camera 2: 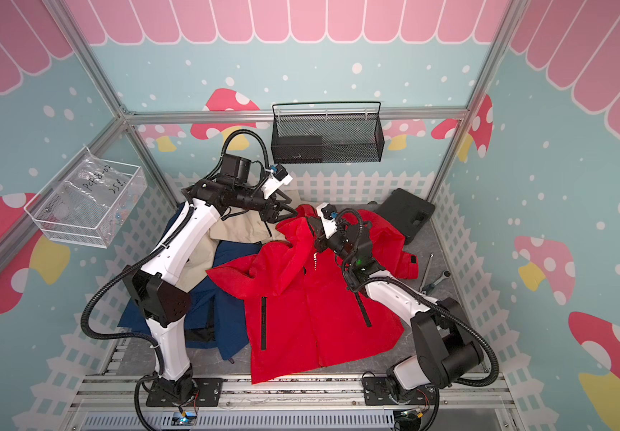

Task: Unzip the jacket
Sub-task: Unzip the zipper on the jacket.

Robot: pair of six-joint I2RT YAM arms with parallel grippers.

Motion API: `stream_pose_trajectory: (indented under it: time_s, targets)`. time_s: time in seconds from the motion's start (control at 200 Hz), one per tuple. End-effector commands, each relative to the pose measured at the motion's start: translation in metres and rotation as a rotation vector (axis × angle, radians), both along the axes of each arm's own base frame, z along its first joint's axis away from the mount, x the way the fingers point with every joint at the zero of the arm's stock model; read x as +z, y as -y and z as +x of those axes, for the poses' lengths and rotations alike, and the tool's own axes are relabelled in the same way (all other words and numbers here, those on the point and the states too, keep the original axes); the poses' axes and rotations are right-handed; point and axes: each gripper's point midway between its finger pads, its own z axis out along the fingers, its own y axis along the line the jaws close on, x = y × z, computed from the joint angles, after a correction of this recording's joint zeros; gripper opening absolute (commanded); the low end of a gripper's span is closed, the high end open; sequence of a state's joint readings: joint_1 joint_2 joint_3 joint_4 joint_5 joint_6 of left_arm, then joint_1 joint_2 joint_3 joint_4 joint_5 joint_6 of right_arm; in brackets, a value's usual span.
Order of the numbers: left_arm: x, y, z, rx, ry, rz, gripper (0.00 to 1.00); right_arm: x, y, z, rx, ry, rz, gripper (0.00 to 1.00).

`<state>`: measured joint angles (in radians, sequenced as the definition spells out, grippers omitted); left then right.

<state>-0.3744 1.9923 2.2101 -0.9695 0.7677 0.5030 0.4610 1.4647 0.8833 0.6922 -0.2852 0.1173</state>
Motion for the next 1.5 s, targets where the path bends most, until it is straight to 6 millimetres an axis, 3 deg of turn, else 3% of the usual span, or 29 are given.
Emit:
stream_pose_trajectory:
  time_s: [0.0, 0.25, 0.3, 0.766, 0.901, 1.051, 1.286, 1.396, 1.411, 1.496]
  targets:
    - [0.0, 0.009, -0.022, -0.133, 0.0, -0.015, 0.63, 0.034, -0.004, -0.012, 0.062, 0.107, -0.003, 0.0]
    - [-0.017, 0.018, -0.028, -0.183, -0.033, 0.008, 0.58, 0.037, -0.008, -0.017, 0.096, 0.12, -0.011, 0.0]
    - [-0.022, 0.028, -0.034, -0.196, -0.034, 0.028, 0.57, 0.038, -0.008, -0.017, 0.097, 0.123, -0.012, 0.0]
    - [-0.051, 0.018, -0.011, -0.088, -0.024, 0.162, 0.54, 0.037, -0.01, -0.019, 0.118, 0.12, -0.01, 0.0]
    - [-0.052, 0.021, -0.017, -0.116, -0.045, 0.139, 0.52, 0.036, -0.01, -0.019, 0.118, 0.117, -0.01, 0.0]
    - [-0.051, 0.026, -0.024, -0.152, -0.072, 0.101, 0.38, 0.036, -0.012, -0.017, 0.121, 0.116, -0.008, 0.0]
    - [-0.046, 0.025, -0.023, -0.147, -0.09, 0.074, 0.0, 0.031, -0.01, -0.016, 0.106, 0.12, -0.026, 0.0]
    - [-0.033, 0.021, -0.017, -0.116, -0.094, 0.046, 0.0, 0.028, -0.005, -0.013, 0.08, 0.13, -0.049, 0.0]
    - [-0.031, 0.011, -0.008, -0.088, -0.094, 0.04, 0.0, 0.029, -0.004, -0.012, 0.074, 0.135, -0.054, 0.0]
    - [-0.016, 0.003, 0.004, -0.045, -0.093, 0.0, 0.0, 0.025, -0.001, -0.011, 0.054, 0.155, -0.085, 0.0]
